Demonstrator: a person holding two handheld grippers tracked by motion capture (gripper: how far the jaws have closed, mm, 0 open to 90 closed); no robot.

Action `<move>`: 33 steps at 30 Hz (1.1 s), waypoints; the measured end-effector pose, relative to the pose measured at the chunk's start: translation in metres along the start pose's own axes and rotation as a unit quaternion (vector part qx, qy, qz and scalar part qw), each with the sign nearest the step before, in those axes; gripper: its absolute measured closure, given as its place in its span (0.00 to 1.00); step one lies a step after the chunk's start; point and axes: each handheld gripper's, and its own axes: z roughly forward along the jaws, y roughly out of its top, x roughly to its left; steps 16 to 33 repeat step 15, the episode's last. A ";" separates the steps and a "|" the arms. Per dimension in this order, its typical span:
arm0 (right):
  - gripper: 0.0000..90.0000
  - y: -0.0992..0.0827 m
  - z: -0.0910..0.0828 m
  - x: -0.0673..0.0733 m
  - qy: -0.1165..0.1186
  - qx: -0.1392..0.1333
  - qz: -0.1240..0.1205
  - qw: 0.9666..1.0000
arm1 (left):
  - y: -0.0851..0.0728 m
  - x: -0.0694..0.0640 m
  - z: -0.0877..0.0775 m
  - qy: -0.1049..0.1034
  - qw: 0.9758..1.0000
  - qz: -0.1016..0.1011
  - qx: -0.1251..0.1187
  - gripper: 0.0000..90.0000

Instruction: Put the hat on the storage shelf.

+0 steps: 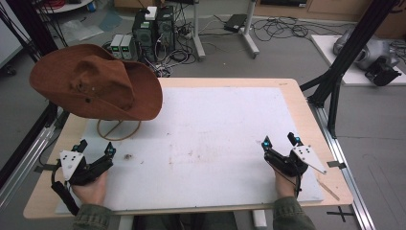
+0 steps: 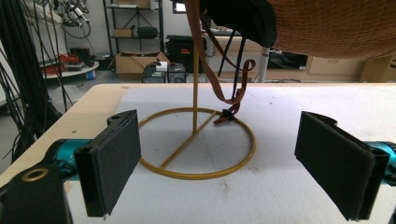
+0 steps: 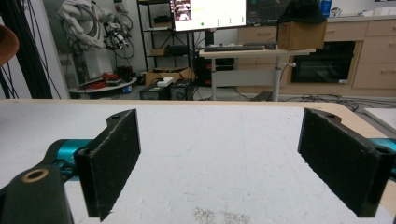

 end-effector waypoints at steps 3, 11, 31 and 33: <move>0.14 0.000 0.000 -0.001 0.003 0.001 0.001 1.000 | 0.000 -0.001 0.000 0.001 1.000 0.002 -0.001 0.16; 0.14 0.000 -0.001 -0.002 0.001 0.009 0.007 1.000 | 0.000 -0.001 0.000 -0.003 1.000 0.004 0.004 0.16; 0.14 0.000 0.000 -0.005 -0.001 0.008 0.013 1.000 | -0.001 -0.002 0.001 -0.010 1.000 0.002 0.013 0.16; 0.14 0.000 0.000 -0.005 -0.001 0.008 0.013 1.000 | -0.001 -0.002 0.001 -0.010 1.000 0.002 0.013 0.16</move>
